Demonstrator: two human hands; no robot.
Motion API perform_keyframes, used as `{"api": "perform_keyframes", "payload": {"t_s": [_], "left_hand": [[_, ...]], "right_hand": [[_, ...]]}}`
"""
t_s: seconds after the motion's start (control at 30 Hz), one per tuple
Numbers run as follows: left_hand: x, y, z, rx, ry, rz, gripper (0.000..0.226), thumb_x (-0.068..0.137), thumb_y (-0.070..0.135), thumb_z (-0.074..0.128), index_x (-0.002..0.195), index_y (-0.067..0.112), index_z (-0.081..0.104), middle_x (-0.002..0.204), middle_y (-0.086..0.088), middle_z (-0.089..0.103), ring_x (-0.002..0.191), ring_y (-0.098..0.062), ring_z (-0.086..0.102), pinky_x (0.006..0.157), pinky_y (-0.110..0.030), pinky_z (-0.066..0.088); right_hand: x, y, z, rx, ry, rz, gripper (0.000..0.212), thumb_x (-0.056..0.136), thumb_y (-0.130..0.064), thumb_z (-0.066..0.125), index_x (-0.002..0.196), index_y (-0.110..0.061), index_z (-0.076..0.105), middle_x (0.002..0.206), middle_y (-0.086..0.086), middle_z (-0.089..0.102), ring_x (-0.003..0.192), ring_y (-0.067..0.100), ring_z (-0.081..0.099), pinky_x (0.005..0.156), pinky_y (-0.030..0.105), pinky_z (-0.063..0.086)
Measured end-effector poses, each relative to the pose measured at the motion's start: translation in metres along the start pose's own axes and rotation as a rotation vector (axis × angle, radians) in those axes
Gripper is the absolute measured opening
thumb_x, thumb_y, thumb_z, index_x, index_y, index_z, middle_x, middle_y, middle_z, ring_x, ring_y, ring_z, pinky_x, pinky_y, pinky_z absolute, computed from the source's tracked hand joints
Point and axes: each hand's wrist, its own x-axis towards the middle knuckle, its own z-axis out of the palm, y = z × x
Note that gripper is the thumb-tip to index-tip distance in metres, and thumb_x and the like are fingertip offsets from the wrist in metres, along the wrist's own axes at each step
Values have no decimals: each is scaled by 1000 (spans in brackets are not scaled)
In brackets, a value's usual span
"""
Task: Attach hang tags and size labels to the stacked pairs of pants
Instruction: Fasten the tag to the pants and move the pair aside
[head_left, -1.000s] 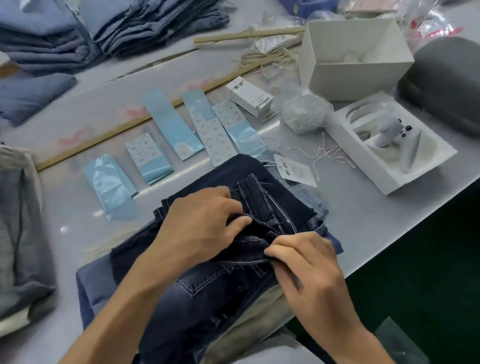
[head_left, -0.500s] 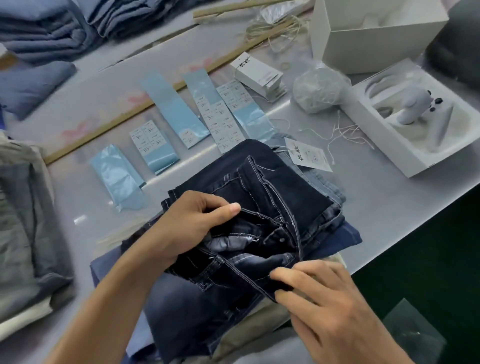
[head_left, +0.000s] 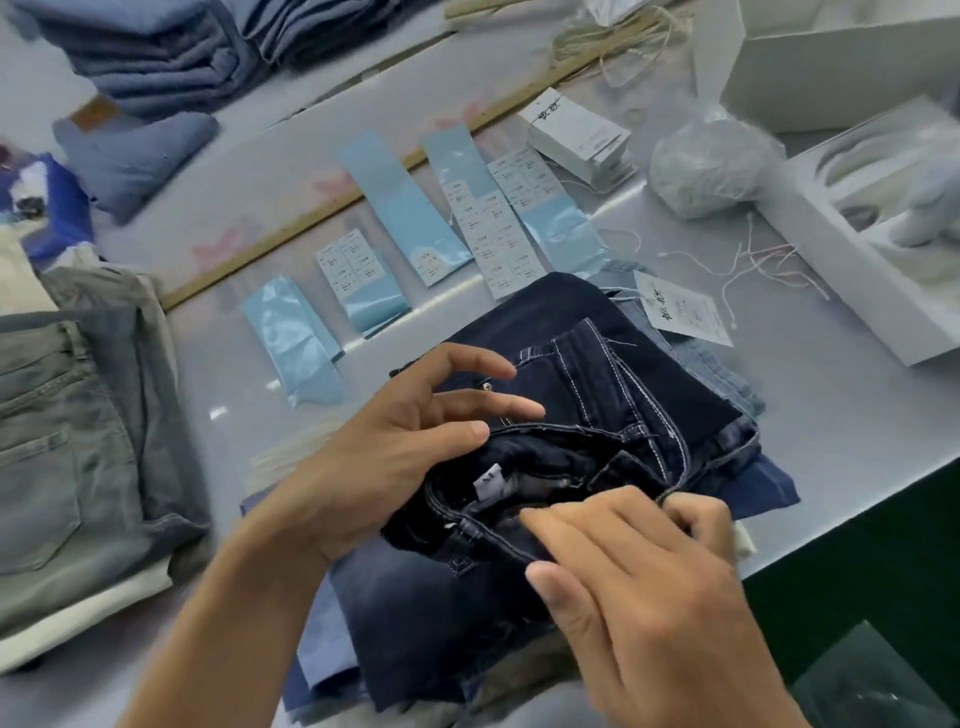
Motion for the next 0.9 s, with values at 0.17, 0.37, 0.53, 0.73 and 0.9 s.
{"api": "perform_keyframes", "payload": {"t_s": [0.17, 0.37, 0.53, 0.73, 0.9], "left_hand": [[-3, 3, 7, 54, 38, 30, 33, 102, -11, 44, 127, 10, 49, 123, -11, 72, 102, -51, 61, 100, -64, 45], [-2, 9, 9, 79, -2, 30, 40, 103, -12, 40, 128, 19, 47, 122, -8, 72, 92, -40, 67, 89, -63, 52], [4, 4, 5, 11, -21, 0, 42, 101, -15, 39, 128, 16, 46, 118, -12, 73, 87, -27, 70, 81, -46, 56], [8, -2, -2, -20, -57, 0, 41, 99, -11, 44, 129, 17, 47, 119, -13, 73, 85, -27, 69, 77, -37, 56], [8, -3, -3, -15, -79, 21, 38, 101, -10, 44, 129, 15, 47, 120, -14, 72, 88, -27, 69, 81, -37, 58]], "right_hand": [[19, -2, -1, 384, 52, 242, 13, 94, -32, 69, 101, -21, 73, 86, -13, 64, 68, 8, 61, 64, 22, 50], [36, 8, 12, 492, -97, 200, 17, 85, -12, 81, 98, -21, 73, 98, -14, 63, 82, 7, 63, 70, 17, 49], [49, 18, 13, 558, -225, 245, 18, 81, -14, 83, 94, -24, 77, 91, -12, 64, 75, 12, 61, 67, 11, 41], [54, 21, 15, 588, -227, 259, 12, 87, -9, 77, 91, -20, 78, 90, -11, 66, 82, 13, 64, 72, 13, 44], [53, 20, 16, 571, -191, 227, 6, 93, -11, 71, 91, -17, 73, 89, -9, 65, 88, 13, 64, 75, 19, 46]]}}
